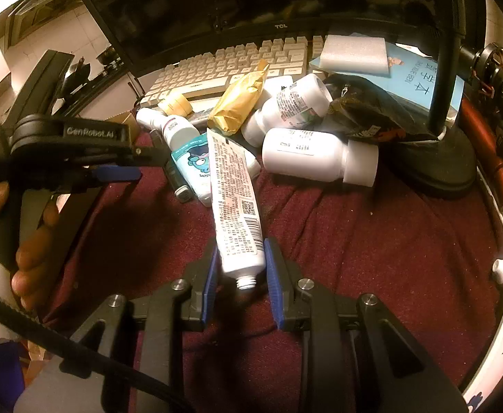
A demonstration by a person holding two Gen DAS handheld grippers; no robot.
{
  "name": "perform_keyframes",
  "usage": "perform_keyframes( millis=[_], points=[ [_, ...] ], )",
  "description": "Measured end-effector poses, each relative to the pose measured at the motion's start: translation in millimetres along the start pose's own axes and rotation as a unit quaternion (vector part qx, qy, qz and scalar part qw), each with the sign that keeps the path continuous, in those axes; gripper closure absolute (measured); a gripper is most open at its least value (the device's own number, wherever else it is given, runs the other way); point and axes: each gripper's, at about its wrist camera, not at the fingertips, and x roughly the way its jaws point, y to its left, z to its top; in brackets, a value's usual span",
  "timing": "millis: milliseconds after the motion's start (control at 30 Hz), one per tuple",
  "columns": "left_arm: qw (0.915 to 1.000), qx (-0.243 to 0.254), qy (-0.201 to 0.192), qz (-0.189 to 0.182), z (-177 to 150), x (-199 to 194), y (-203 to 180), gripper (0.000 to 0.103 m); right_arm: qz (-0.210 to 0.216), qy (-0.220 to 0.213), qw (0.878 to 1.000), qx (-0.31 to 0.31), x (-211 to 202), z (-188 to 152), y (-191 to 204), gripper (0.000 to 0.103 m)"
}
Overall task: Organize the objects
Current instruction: 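Grasp the second black marker with the left gripper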
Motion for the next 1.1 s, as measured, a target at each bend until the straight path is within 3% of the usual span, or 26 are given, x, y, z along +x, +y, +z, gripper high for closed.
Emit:
perform_keyframes(
  millis=[167,233,267,333,533,700,767,900,1033,1100],
  points=[
    [0.9984,0.035,-0.003,0.045,6,7,-16,0.065,-0.004,-0.002,1.000,-0.003,-2,-3,1,0.079],
    [0.9962,0.053,-0.006,0.069,1,8,-21,0.081,-0.007,-0.002,1.000,-0.006,-1,-3,2,0.079],
    [0.9951,0.062,-0.007,0.076,-2,7,-22,0.082,-0.008,-0.002,1.000,-0.006,-1,-3,3,0.079],
    [0.9948,0.076,-0.003,0.068,-12,1,-18,0.091,-0.006,-0.002,1.000,-0.004,-2,-3,3,0.079],
    [0.9936,0.105,0.008,0.042,-48,-19,-11,0.091,-0.006,-0.002,1.000,-0.004,-3,-5,4,0.079],
    [0.9896,0.127,-0.020,0.063,-56,-17,-21,0.090,-0.012,-0.002,1.000,-0.008,-2,-4,4,0.079],
    [0.9882,0.134,-0.028,0.068,-57,-16,-23,0.090,-0.011,-0.001,1.000,-0.010,-1,-2,4,0.076],
    [0.9867,0.148,-0.026,0.062,-67,-22,-21,0.091,0.007,0.004,1.000,-0.011,-2,1,8,0.049],
    [0.9859,0.158,-0.022,0.051,-84,-32,-16,0.091,-0.002,0.002,1.000,-0.015,-2,3,12,0.048],
    [0.9873,0.156,-0.012,0.028,-89,-35,-15,0.091,0.001,0.007,1.000,-0.012,1,4,12,0.048]
  ],
)
